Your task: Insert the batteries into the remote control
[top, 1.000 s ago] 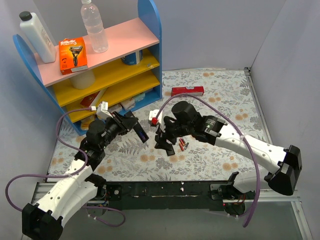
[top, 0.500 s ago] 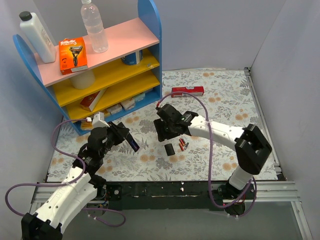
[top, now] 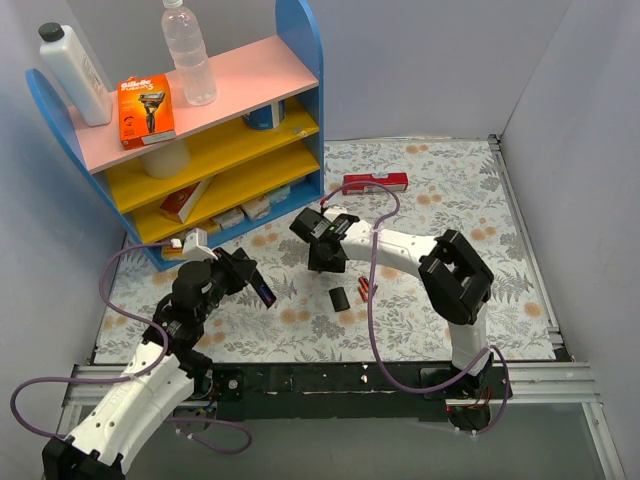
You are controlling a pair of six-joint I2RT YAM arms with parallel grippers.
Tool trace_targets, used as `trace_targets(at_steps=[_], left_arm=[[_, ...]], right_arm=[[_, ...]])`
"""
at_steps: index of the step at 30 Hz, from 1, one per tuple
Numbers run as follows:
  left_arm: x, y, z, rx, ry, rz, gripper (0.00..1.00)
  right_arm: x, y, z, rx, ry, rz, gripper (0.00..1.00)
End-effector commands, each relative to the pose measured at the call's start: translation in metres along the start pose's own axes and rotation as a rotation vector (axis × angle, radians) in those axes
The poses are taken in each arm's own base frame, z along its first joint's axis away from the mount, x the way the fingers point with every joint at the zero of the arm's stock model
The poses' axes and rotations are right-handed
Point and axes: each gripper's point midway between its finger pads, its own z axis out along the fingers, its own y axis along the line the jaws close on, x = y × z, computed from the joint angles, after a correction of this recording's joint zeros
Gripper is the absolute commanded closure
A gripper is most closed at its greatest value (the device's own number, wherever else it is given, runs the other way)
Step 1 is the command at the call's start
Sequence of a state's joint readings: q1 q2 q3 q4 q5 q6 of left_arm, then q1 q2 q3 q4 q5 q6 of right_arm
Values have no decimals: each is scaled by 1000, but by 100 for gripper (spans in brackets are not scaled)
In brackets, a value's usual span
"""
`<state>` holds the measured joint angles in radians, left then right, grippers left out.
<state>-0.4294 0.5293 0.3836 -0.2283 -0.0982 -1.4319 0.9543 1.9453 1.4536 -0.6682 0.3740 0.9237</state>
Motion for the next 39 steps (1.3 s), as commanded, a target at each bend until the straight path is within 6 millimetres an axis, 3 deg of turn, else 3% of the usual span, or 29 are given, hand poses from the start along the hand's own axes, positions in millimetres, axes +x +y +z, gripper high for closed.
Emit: trace_targets(at_steps=[1, 9, 17, 23, 27, 32, 39], left_arm=[[-4, 2, -3, 4, -32, 32, 100], [-10, -4, -7, 30, -65, 43, 100], [-7, -8, -8, 55, -67, 38, 100], [-8, -11, -9, 67, -71, 45, 100], [-5, -15, -9, 88, -57, 47, 100], [0, -34, -10, 193, -29, 70, 100], [8, -71, -14, 387, 25, 12, 100]], right_arm=[[-11, 2, 3, 66, -41, 136, 51], [-12, 10, 18, 106, -25, 165, 55], [-1, 1, 35, 166, 9, 173, 61], [20, -22, 39, 223, 59, 142, 71], [26, -32, 31, 195, 54, 114, 85], [12, -31, 10, 105, -36, 3, 94], [-18, -20, -59, -135, -171, -198, 99]])
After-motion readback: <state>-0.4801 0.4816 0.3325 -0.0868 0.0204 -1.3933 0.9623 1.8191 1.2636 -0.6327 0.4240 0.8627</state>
